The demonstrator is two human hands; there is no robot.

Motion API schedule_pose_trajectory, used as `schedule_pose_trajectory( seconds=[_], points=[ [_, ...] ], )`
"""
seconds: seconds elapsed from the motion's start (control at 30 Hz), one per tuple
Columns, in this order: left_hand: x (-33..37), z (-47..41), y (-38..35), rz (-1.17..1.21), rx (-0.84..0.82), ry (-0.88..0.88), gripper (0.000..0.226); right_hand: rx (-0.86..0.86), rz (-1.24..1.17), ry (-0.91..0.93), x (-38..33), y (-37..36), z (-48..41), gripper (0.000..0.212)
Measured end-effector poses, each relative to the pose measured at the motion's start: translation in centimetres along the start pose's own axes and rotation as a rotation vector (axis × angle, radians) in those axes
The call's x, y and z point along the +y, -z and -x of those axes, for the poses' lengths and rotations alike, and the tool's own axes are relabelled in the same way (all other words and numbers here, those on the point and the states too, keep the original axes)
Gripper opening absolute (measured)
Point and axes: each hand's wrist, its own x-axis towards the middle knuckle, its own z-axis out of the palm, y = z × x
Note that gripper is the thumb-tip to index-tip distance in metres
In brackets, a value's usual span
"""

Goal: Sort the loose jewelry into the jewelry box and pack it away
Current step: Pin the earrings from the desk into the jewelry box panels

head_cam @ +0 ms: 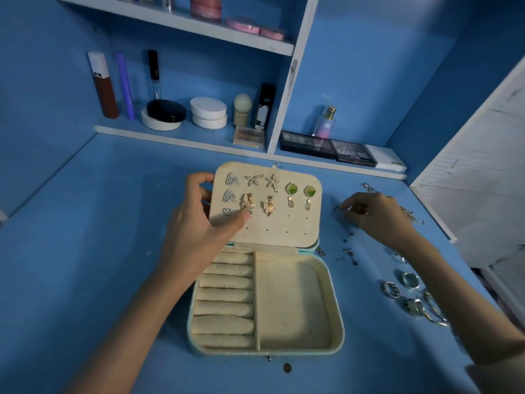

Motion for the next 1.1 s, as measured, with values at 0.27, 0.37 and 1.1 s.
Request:
schedule_pose_trajectory(
  seconds=[0.27,0.37,1.1],
  points=[
    [0.0,0.0,-0.2,-0.007,0.02,-0.018,0.054,0.076,0.2,0.157,-0.1,-1.0,-1.1,0.016],
    [-0.1,0.0,-0.2,-0.003,0.02,-0.013,0.054,0.065,0.267,0.172,-0.4,-1.2,-1.5,0.014],
    [0.3,0.3,0.1,0.015,0.016,-0.089,0.054,0.037,-0.078,0.149,0.7,-1.7,2.2,0.005]
  ],
)
